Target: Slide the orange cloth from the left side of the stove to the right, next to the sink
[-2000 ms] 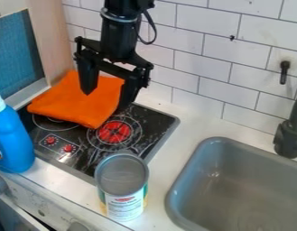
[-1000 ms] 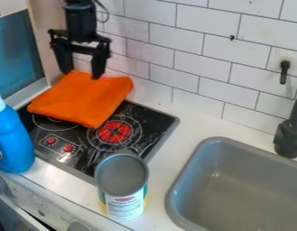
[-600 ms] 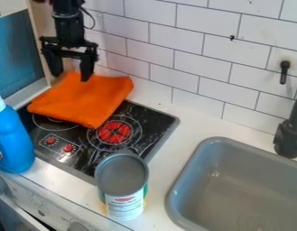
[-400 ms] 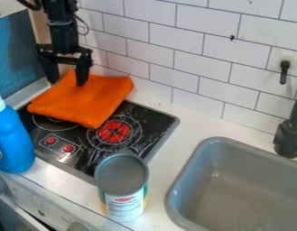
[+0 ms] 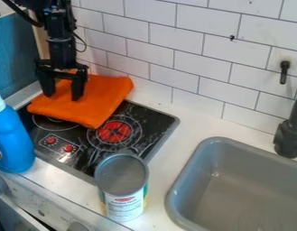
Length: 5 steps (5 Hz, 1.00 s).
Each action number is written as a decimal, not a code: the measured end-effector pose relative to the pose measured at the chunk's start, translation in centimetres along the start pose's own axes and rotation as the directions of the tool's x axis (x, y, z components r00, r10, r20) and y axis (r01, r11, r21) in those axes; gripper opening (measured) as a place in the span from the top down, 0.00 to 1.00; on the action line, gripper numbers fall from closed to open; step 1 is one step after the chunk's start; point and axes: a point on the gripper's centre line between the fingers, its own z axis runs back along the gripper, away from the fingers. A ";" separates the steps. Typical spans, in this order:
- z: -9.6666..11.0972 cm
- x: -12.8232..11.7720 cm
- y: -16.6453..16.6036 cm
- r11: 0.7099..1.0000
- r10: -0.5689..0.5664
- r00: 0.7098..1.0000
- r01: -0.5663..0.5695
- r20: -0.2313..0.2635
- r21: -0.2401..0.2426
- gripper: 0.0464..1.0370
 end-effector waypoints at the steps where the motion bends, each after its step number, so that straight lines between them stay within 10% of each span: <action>1: -1.3 -0.5 -0.2 1.000 -0.016 1.000 0.016 0.002 -0.001 0.04; 5: -1.7 -2.6 -5.2 0.977 -0.179 0.983 0.183 0.051 -0.108 0.04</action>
